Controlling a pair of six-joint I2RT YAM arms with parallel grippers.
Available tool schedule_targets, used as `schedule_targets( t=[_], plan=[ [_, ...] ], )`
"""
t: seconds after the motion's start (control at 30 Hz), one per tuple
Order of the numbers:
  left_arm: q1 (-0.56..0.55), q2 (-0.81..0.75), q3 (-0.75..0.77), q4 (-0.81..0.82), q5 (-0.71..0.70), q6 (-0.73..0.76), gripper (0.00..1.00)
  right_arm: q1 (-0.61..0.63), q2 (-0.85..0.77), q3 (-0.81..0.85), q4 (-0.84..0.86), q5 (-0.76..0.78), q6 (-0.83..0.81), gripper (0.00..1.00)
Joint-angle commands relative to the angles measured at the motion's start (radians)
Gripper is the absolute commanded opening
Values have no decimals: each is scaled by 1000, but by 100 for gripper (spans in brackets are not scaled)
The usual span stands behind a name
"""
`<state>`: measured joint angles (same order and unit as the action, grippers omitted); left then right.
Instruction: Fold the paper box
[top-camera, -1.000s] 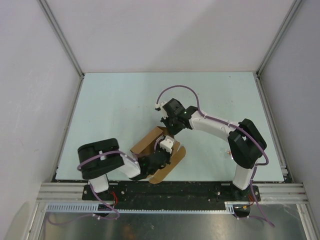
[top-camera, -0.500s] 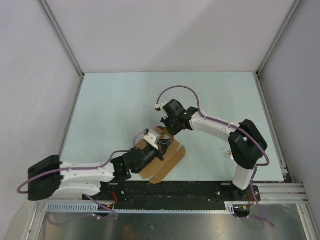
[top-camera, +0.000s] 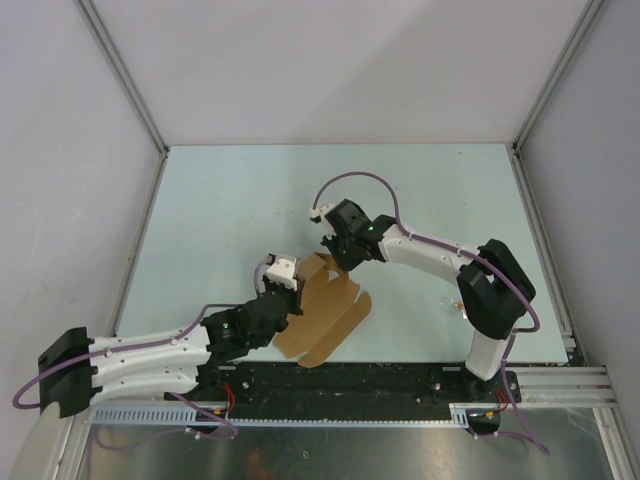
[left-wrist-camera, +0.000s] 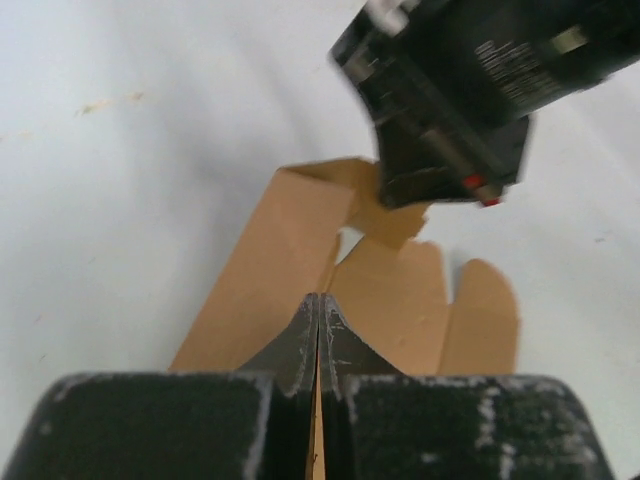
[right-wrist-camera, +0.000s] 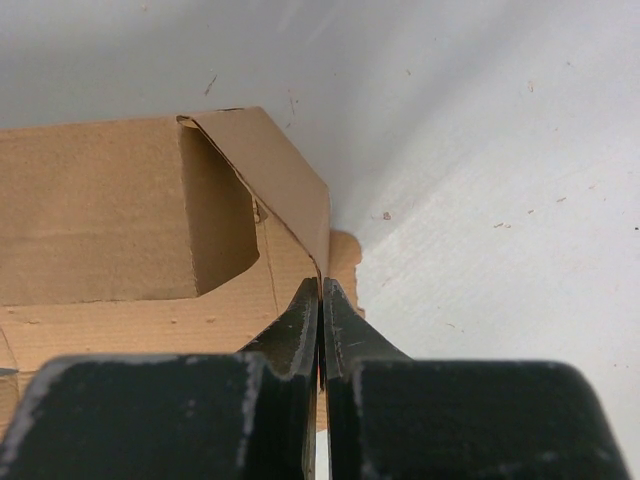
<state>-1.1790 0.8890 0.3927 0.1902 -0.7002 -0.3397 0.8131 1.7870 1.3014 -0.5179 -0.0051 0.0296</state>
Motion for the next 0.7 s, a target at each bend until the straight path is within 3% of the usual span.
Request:
schedule_targets(
  t=[0.0, 0.67],
  plan=[
    [38, 16, -20, -118, -65, -100, 0, 11, -12, -25, -21, 36, 9, 0],
    [97, 18, -63, -120, -64, -113, 0, 40, -26, -28, -14, 30, 67, 0]
  ],
)
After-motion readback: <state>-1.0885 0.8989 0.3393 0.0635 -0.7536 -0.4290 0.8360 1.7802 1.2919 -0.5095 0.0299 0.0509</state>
